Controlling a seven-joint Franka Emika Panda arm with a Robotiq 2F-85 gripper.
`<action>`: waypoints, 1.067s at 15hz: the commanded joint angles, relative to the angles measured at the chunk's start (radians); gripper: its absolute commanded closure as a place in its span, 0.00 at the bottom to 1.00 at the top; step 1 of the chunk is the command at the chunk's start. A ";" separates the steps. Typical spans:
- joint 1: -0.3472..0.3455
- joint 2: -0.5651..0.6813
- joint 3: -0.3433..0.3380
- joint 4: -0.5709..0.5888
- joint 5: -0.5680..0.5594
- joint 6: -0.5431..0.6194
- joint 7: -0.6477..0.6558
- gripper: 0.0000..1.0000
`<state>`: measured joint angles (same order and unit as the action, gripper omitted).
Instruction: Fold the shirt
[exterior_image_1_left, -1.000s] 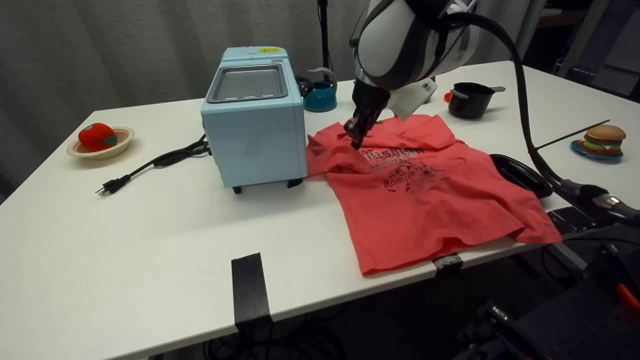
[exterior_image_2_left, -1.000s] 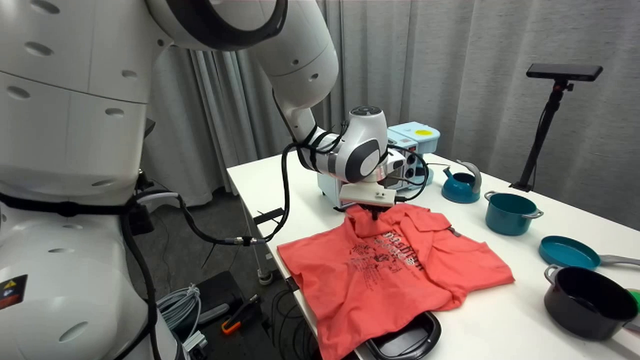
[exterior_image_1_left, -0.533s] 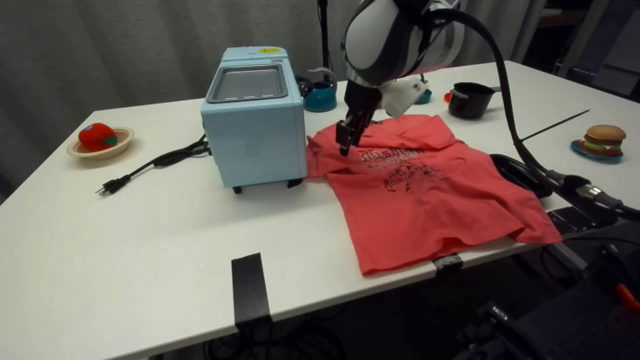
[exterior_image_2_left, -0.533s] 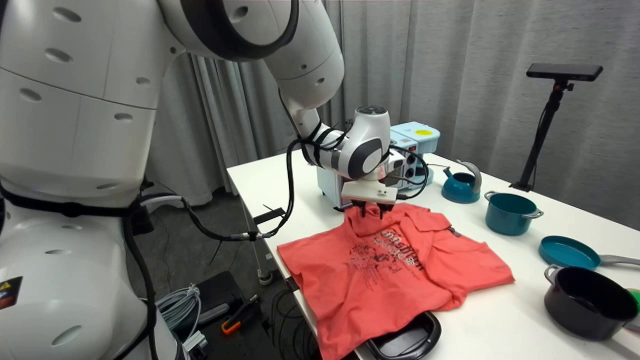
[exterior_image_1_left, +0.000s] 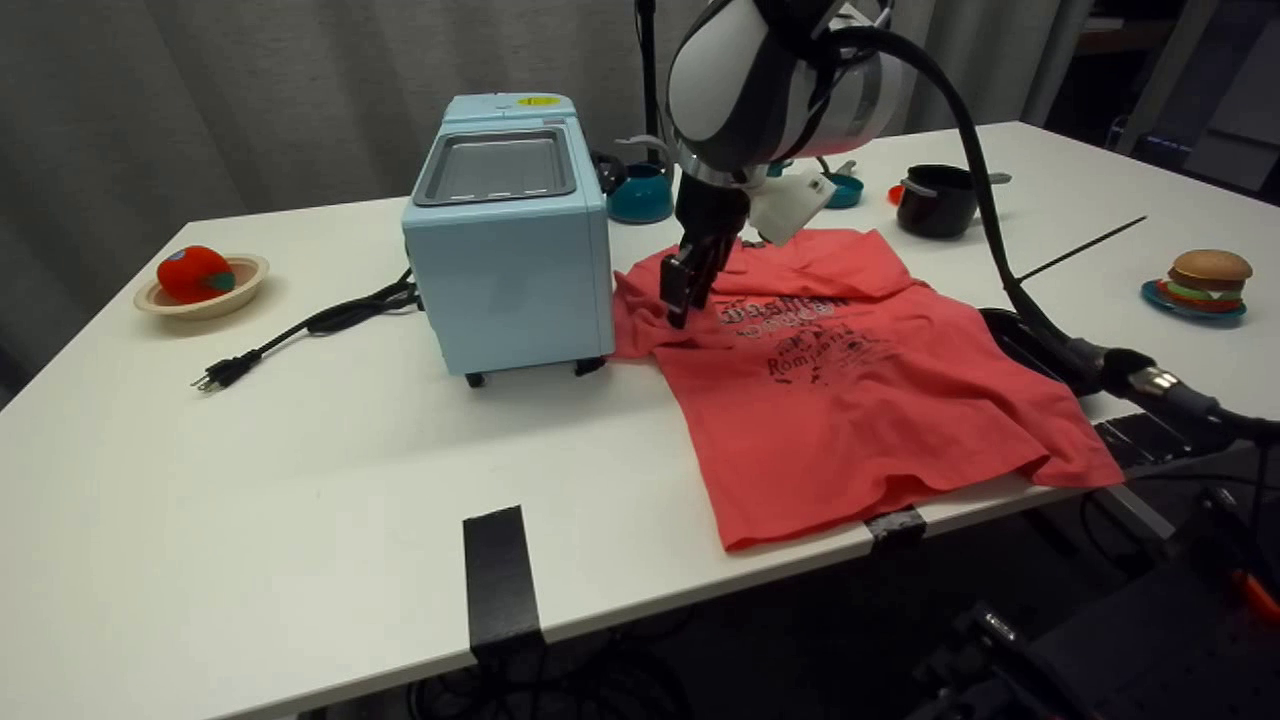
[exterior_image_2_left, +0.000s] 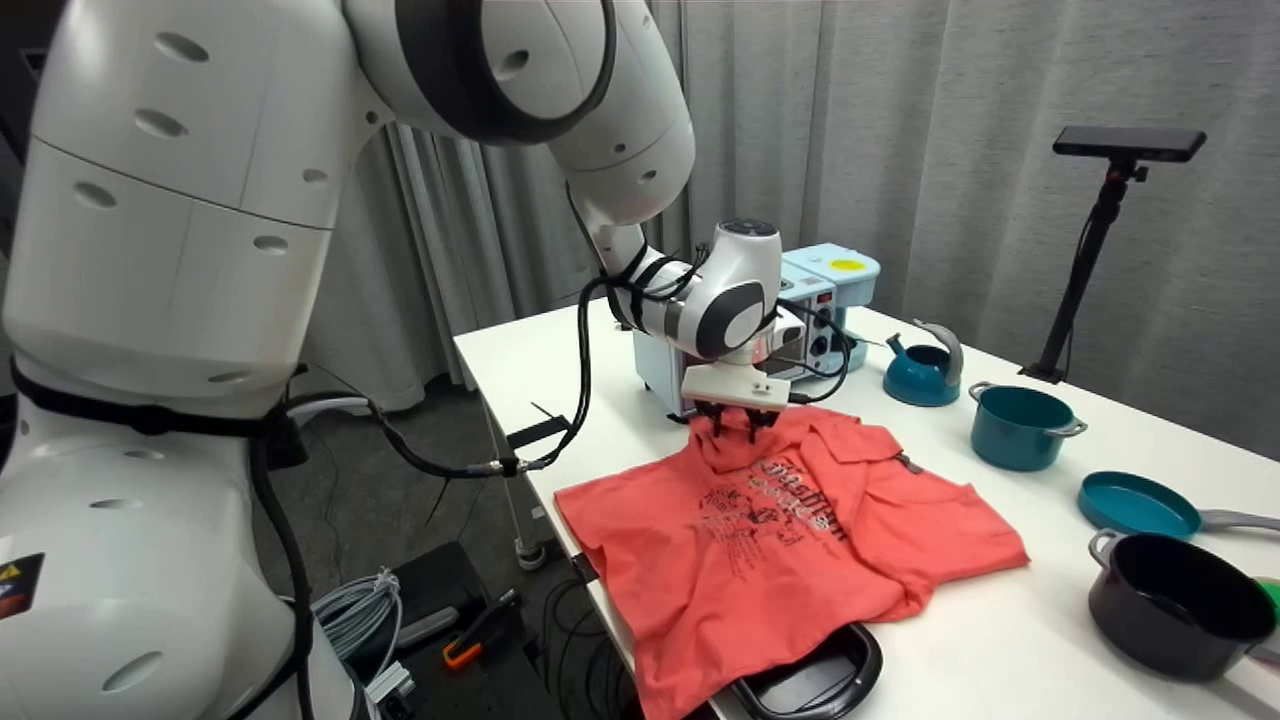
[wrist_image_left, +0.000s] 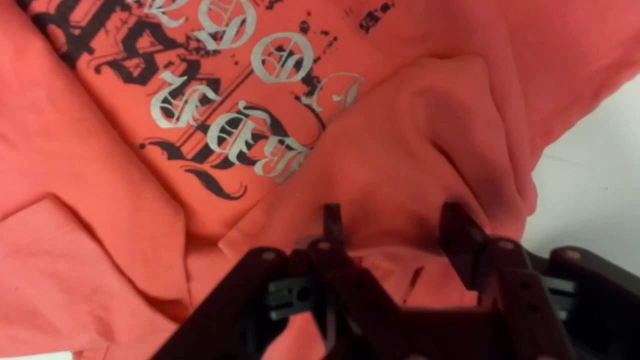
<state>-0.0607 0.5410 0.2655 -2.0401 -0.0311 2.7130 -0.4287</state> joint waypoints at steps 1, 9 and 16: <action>-0.027 0.024 0.023 0.037 0.042 -0.037 -0.042 0.75; -0.002 -0.036 -0.031 0.006 0.005 -0.024 0.014 0.99; 0.005 -0.208 -0.136 -0.053 -0.015 -0.028 0.102 0.99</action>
<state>-0.0711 0.4275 0.1855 -2.0434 -0.0256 2.7078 -0.3856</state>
